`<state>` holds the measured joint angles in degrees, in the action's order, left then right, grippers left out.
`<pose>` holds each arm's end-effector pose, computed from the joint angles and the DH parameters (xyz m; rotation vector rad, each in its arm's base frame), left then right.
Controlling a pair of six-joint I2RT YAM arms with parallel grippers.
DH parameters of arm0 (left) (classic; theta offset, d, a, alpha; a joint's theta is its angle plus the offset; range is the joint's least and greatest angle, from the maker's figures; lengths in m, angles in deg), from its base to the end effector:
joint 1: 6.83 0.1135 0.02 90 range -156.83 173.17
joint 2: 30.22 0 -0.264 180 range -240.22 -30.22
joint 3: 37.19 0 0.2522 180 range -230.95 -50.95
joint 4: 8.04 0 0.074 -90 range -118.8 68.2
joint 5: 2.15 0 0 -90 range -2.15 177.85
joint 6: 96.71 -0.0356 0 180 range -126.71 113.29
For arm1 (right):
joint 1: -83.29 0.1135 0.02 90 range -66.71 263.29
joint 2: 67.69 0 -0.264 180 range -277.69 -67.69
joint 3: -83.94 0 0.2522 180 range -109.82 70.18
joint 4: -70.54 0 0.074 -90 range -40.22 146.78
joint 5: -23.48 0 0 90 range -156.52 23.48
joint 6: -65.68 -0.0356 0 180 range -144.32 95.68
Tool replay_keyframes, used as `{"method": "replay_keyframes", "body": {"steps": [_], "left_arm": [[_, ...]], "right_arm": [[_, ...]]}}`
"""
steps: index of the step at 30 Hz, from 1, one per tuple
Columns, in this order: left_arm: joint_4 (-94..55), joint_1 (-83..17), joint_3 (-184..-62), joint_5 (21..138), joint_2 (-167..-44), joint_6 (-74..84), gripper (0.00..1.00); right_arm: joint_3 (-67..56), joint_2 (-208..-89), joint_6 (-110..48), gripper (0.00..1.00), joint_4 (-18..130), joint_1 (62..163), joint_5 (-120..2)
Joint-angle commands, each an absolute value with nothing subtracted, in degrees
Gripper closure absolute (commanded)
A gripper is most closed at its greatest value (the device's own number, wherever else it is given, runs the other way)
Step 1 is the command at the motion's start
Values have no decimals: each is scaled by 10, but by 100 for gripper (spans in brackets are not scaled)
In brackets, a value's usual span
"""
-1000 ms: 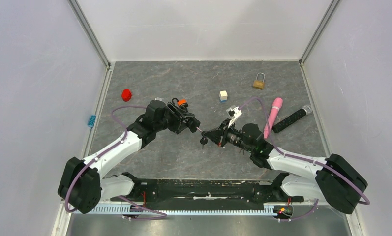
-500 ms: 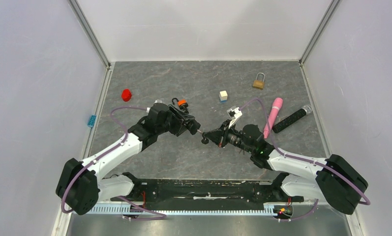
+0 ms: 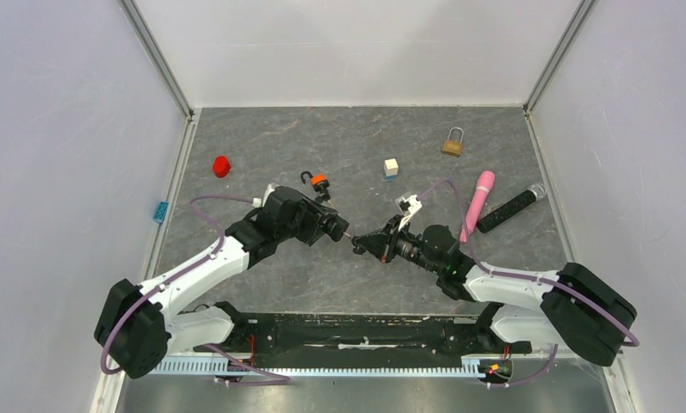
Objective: Unlock with the key
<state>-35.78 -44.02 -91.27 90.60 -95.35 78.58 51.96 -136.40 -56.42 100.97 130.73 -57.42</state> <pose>0.1937 -0.1449 0.2360 -1.0386 2.2571 -1.0150 0.1546 0.1767 0.1967 -0.3708 1.7834 1.1522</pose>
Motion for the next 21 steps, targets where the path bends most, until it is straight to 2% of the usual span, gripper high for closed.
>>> {"method": "replay_keyframes", "body": {"steps": [1,9,21], "left_arm": [[-335,-462,-943,907,-933,845,98],[-343,-490,-948,927,-936,869,98],[-282,-539,-949,927,-958,886,98]], "right_arm": [[533,-1387,-567,100,1136,1319,-612],[550,-1401,-550,100,1195,1331,-659],[528,-1461,-540,100,1263,1333,-662]]}}
